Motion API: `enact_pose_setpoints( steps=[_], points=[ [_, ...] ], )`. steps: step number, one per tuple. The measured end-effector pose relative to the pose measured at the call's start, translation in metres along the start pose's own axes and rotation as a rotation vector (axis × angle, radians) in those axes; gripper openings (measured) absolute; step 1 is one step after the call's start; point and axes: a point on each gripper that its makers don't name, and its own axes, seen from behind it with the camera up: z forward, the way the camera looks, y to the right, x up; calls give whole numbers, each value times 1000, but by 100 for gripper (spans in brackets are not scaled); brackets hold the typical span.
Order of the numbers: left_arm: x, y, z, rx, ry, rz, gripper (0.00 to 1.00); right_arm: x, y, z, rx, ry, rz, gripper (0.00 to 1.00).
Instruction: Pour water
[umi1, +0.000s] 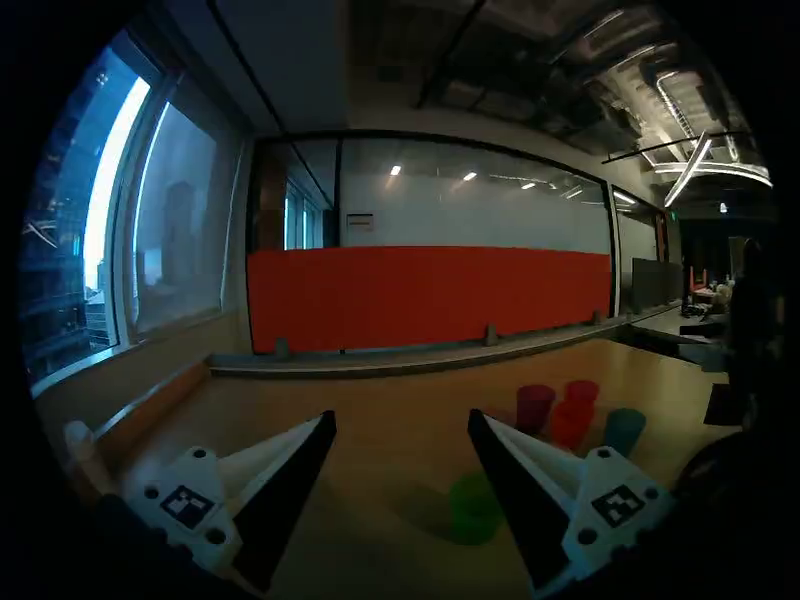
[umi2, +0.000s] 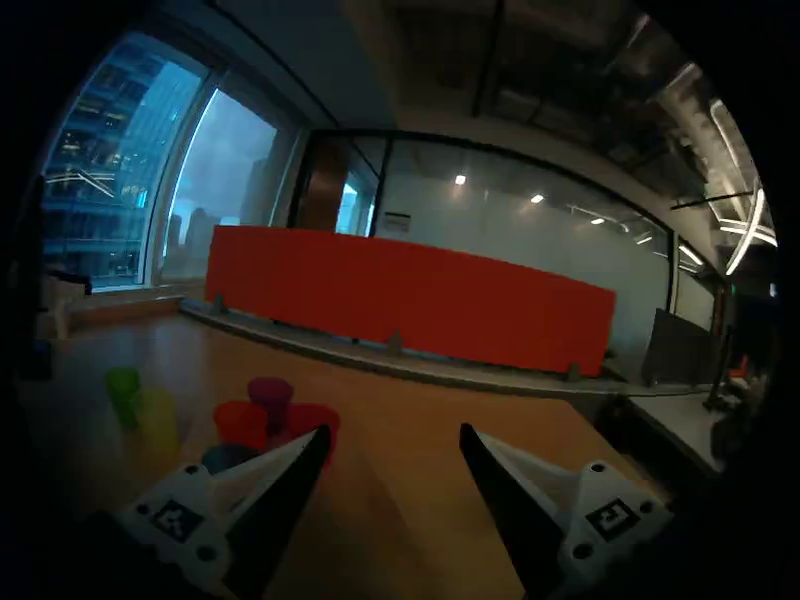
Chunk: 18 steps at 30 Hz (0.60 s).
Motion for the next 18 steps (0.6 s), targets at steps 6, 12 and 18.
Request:
enact_pose_setpoints(
  steps=[6, 12, 18],
  points=[
    [4, -2, 6, 44, 33, 11, 99, 12, 14, 3, -83, 37, 22, 100],
    [9, -8, 8, 85, 71, 3, 98, 25, 25, 3, -144, 75, 47, 100],
    [7, -12, 10, 119, 85, 28, 99, 32, 30, 4, -175, 96, 70, 100]
  ],
)
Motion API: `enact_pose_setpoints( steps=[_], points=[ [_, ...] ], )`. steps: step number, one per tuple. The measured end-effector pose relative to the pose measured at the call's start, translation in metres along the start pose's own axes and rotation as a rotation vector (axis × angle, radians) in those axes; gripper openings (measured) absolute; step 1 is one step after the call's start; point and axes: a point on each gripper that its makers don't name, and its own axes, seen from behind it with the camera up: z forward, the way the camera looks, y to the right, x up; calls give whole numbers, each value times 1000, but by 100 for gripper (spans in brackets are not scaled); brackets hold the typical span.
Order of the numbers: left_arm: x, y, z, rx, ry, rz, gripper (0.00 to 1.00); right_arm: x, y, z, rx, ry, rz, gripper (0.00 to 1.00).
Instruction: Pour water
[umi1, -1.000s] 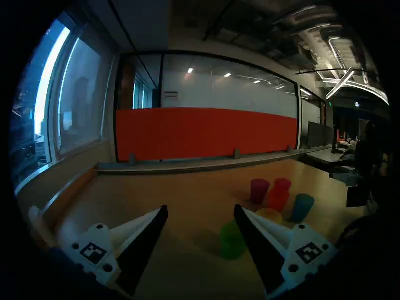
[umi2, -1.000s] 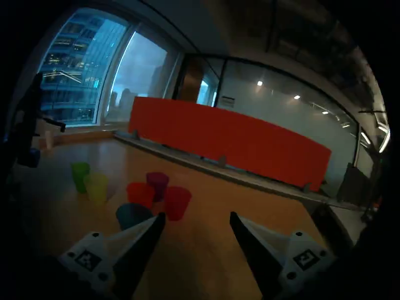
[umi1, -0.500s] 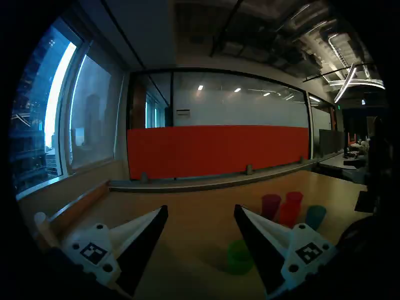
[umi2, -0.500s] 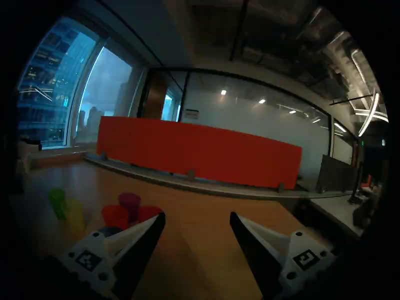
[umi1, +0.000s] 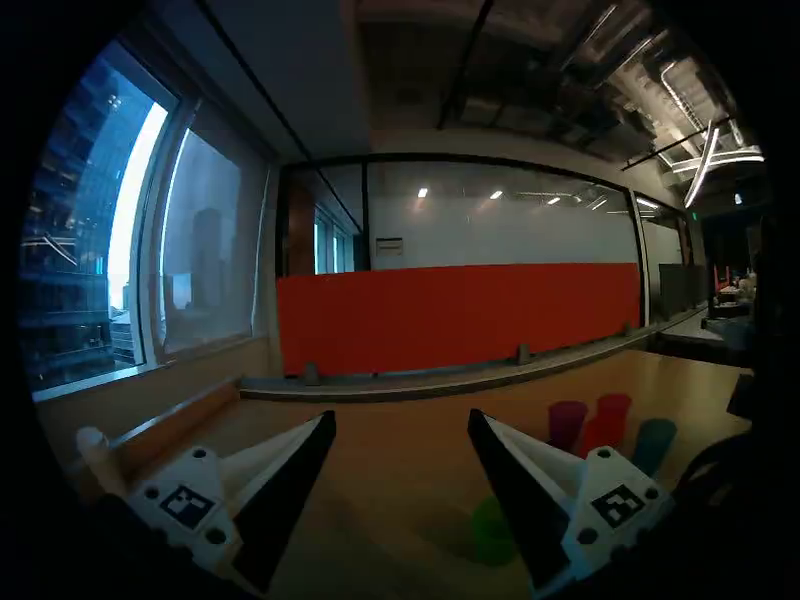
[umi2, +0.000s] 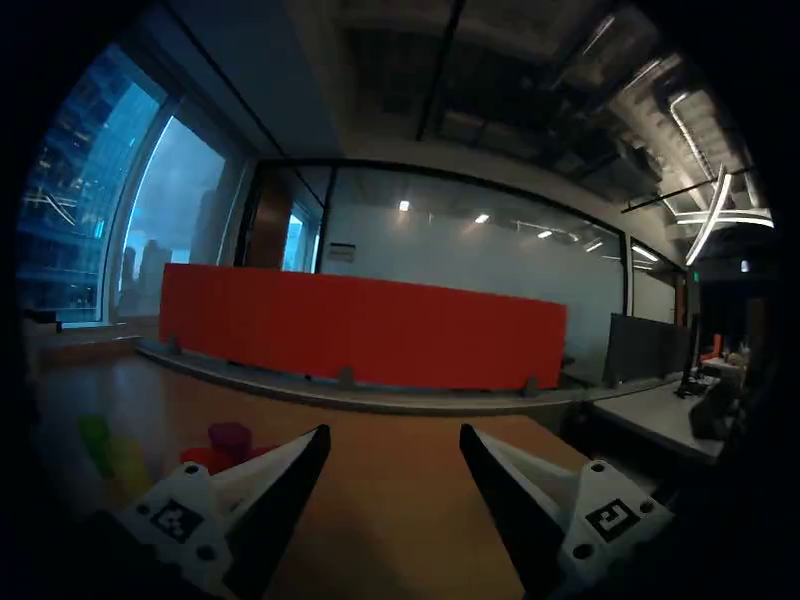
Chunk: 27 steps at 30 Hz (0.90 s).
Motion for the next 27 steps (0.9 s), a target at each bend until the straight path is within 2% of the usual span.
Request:
enact_pose_setpoints(
  steps=[8, 15, 27],
  points=[
    [-6, 0, 3, 27, 21, -7, 98, 2, 0, 0, -6, -1, 16, 100],
    [-22, -2, 6, 51, 21, 13, 98, 7, 2, -5, -19, 5, 48, 100],
    [-44, -11, 8, 90, 20, -13, 98, 14, 1, -10, -39, 4, 55, 100]
  ],
)
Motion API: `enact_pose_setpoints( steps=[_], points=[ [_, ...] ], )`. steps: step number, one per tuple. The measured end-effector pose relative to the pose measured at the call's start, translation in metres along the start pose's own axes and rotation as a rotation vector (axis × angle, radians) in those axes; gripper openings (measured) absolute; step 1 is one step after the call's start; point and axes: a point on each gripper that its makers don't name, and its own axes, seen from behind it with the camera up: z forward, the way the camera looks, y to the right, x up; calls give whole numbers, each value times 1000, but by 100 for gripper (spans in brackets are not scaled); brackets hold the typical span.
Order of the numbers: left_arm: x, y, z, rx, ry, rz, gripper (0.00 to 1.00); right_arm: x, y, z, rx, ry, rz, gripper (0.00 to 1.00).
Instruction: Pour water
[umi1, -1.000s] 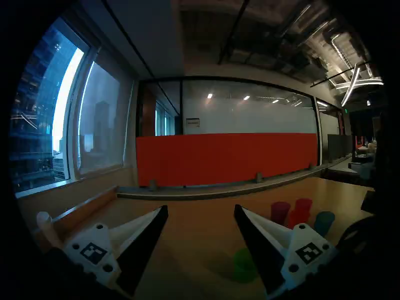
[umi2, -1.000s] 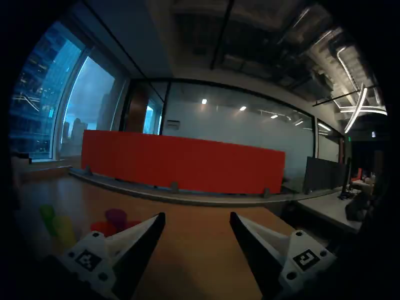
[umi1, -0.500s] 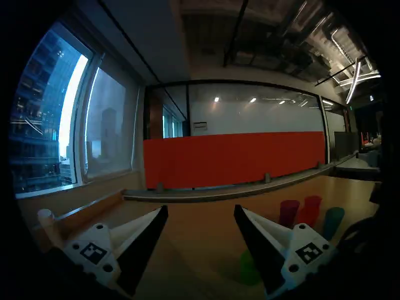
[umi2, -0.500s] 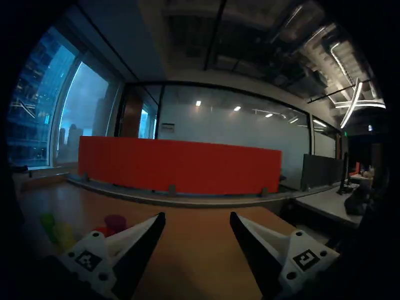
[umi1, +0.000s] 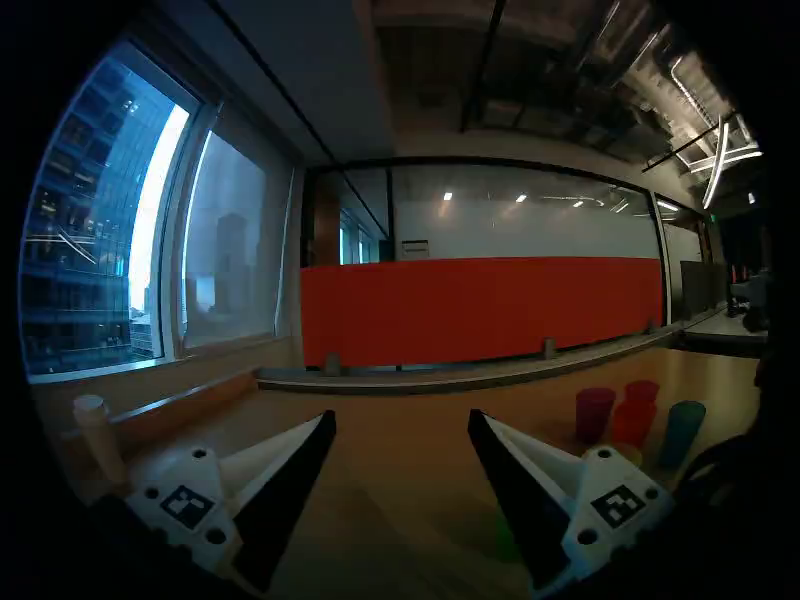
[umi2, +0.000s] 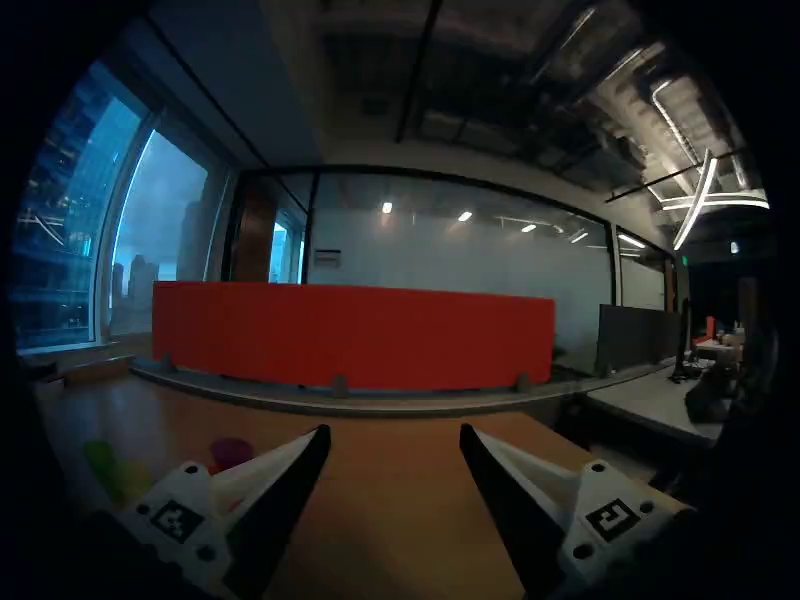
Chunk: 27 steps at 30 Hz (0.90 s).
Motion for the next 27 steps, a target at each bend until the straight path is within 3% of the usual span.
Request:
enact_pose_setpoints(
  steps=[9, 27],
  points=[
    [-11, 5, 3, 0, -10, -50, 98, 2, -1, 1, 0, 1, -2, 100],
    [-30, 16, 10, -17, -34, -51, 98, 0, 3, -3, -7, -2, -8, 100]
  ],
)
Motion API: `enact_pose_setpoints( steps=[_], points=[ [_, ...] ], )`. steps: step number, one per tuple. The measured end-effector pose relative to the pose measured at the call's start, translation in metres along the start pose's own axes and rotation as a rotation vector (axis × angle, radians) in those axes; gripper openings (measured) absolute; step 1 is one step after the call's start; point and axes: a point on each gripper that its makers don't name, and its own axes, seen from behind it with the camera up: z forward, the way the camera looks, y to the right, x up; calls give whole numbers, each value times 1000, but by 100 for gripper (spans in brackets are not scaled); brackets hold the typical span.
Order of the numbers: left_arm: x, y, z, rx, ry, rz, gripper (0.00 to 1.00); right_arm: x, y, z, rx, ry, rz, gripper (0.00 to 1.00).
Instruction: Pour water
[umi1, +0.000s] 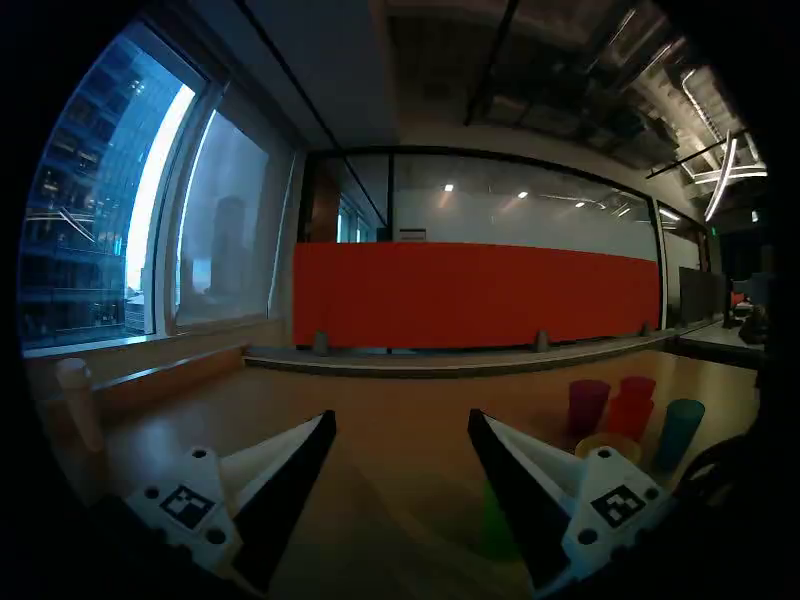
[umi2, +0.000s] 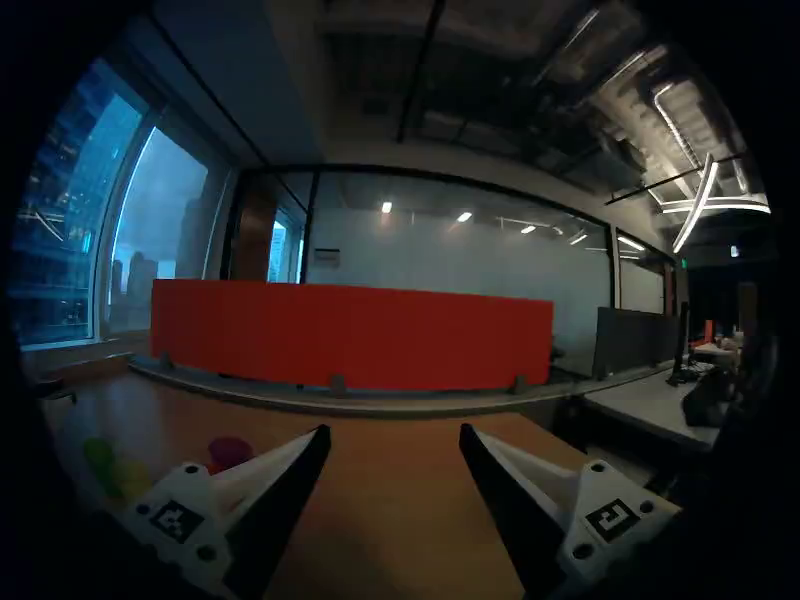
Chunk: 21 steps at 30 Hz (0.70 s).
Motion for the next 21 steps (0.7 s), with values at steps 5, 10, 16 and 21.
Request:
enact_pose_setpoints(
  steps=[5, 10, 16, 21],
  points=[
    [-4, 0, 0, 1, -3, -1, 98, -2, 2, -1, -2, -4, 5, 100],
    [-8, -1, 0, 4, -8, -3, 98, -3, 5, -1, -6, -7, 4, 100],
    [-12, -2, 0, 3, -16, 1, 98, -2, 6, -2, -7, -7, 5, 100],
    [-12, -3, 0, 6, -18, 11, 99, -1, 5, -2, -6, -6, 4, 100]
  ],
)
